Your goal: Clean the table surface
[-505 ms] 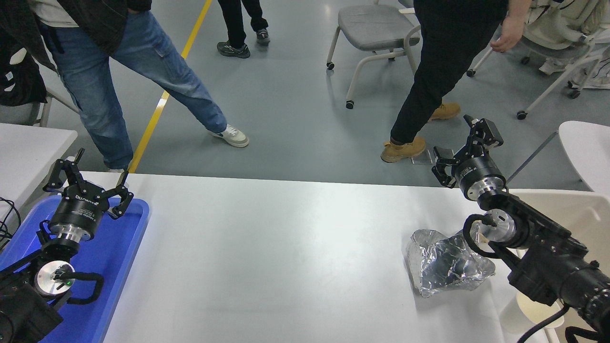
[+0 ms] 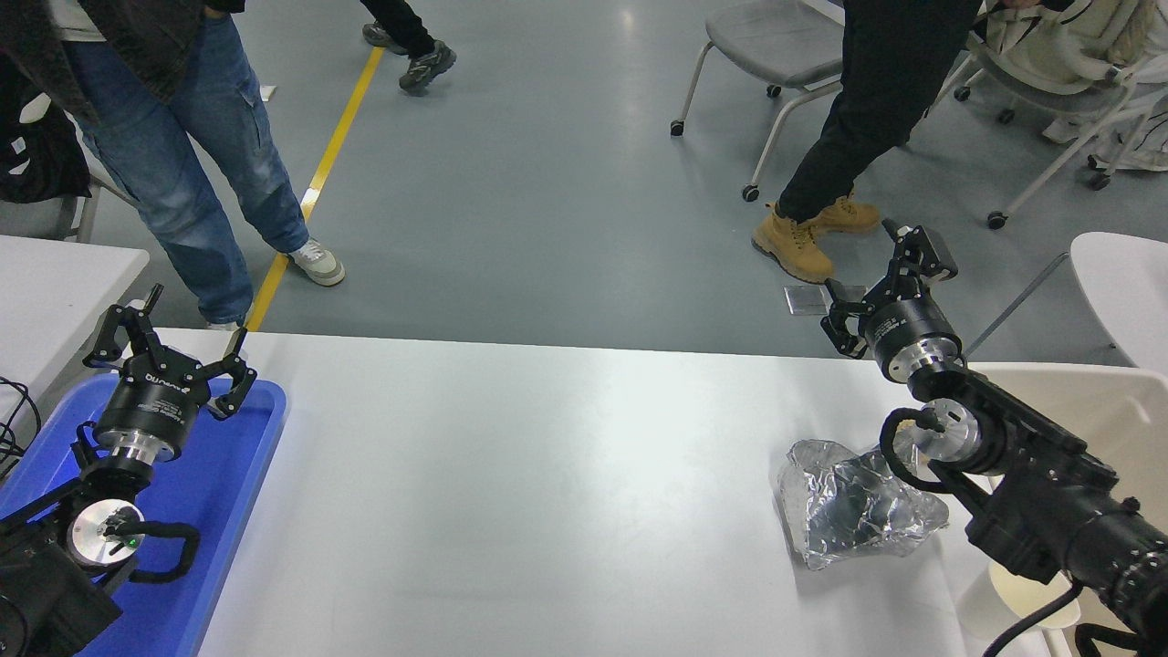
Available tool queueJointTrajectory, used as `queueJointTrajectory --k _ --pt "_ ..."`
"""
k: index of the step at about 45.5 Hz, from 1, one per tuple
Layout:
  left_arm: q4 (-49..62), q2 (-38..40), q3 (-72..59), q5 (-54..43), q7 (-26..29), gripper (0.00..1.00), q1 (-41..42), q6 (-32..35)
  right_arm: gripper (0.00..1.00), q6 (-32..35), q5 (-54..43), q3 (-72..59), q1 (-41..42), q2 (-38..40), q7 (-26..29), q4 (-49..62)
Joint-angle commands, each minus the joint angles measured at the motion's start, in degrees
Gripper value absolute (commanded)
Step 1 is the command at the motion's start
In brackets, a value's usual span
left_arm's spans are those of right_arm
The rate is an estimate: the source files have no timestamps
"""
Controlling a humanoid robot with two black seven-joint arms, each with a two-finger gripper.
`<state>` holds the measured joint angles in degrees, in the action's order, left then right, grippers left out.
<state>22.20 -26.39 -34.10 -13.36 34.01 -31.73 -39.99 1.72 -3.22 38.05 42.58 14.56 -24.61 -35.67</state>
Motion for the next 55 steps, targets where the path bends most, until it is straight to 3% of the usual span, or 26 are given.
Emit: queueJointTrajectory --k 1,23,34,55 --pt "-0.05 0.02 0.0 0.0 0.01 1.0 0.0 0.0 1.0 -0.13 -0.82 -1.22 1.27 -0.06 0.0 -0.01" --pt "0.04 0.02 0.0 0.0 0.01 1.0 0.0 0.0 1.0 -0.4 -1.0 -16.95 7.25 5.91 0.62 0.69" --pt "0.04 0.02 -0.09 0.0 0.01 1.0 0.0 0.0 1.0 -0.05 -6.35 -24.25 8.75 10.74 0.71 -0.88" --pt "0.04 0.02 -0.09 0.0 0.01 1.0 0.0 -0.08 1.0 1.18 -13.39 -32.68 12.52 35.18 0.88 -29.97"
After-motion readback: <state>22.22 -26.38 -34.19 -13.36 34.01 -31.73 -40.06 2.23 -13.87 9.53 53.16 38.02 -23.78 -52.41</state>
